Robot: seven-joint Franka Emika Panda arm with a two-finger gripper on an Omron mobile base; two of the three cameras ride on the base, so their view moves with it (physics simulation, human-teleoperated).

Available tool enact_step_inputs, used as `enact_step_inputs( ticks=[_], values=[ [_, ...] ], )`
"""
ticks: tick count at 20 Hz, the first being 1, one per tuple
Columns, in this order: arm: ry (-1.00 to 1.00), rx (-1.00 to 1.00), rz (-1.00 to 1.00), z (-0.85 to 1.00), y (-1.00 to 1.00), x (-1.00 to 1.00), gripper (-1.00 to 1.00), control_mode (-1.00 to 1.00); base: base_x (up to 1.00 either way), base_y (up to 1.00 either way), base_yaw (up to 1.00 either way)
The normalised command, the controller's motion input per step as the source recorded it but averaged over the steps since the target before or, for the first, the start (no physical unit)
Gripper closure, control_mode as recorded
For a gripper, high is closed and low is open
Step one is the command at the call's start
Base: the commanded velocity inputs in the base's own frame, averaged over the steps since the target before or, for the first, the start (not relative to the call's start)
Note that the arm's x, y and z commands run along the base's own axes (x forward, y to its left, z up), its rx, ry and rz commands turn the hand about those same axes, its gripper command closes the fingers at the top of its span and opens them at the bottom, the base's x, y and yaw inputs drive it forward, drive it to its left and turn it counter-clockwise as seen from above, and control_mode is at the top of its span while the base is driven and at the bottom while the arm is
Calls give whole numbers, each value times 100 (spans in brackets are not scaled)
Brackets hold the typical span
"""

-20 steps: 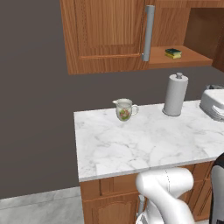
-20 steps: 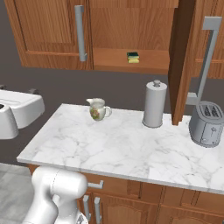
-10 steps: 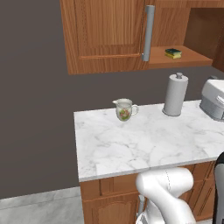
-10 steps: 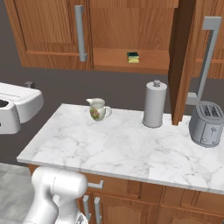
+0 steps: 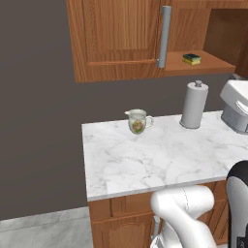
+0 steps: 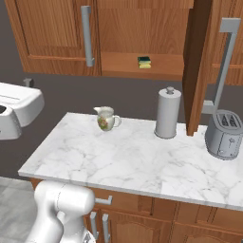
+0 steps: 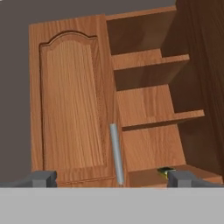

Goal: Pick the sponge and sponge from the cabinet and place them on the counter.

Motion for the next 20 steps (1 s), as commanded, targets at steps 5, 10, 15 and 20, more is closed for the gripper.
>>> enact_step_inputs(
  ticks=[5,10,15,20],
  values=[
    [0,0,0,0,2,24,-100,-100,0,0,0],
    [0,0,0,0,3,30,-100,-100,0,0,0],
    [0,0,0,0,0,25,-100,-100,0,0,0],
    [0,0,0,0,1,26,-100,-100,0,0,0]
  ],
)
